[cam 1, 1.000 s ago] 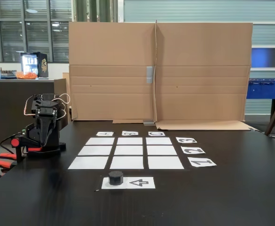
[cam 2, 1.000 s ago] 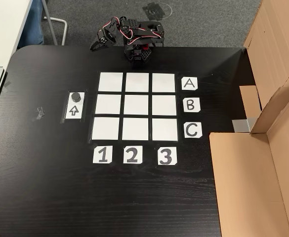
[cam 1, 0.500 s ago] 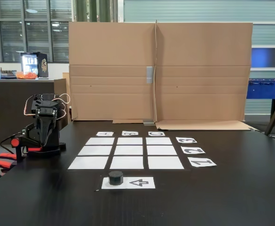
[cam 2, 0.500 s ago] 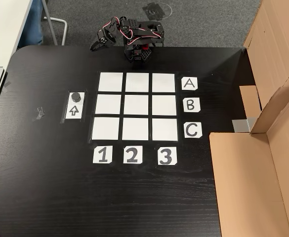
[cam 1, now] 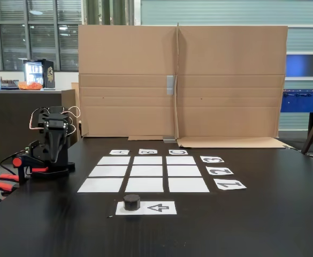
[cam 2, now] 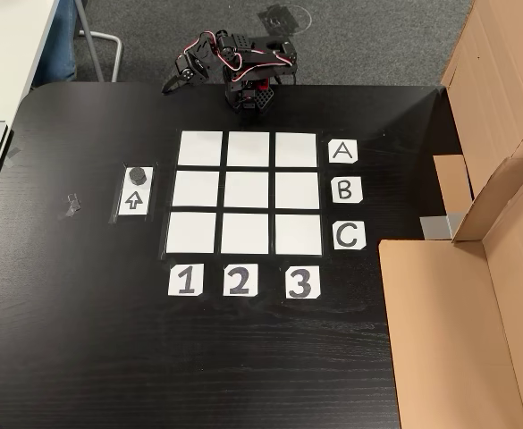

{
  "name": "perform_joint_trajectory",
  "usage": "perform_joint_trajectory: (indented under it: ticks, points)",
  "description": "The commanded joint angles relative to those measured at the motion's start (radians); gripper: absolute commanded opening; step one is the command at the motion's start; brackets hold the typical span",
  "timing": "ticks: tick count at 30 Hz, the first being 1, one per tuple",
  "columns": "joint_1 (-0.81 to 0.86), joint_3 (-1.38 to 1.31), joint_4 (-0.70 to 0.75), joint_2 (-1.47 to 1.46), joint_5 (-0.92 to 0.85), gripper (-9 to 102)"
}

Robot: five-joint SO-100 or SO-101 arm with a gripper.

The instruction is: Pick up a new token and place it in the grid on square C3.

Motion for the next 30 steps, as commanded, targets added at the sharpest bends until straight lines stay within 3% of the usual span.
perform_joint_trajectory:
  ticks: [1, 10, 17, 27, 30]
  points:
    - [-0.041, -0.155, 0.02, -0.175, 0.012, -1]
    - [-0.103, -0.526, 0.041, -0.626, 0.041, -1]
    - [-0.104, -0.89, 0.166, -0.969, 0.066, 0]
    - [-0.109, -1.359, 0.445, -1.272, 0.109, 13]
    - [-0.126, -1.419, 0.492, -1.316, 0.109, 22]
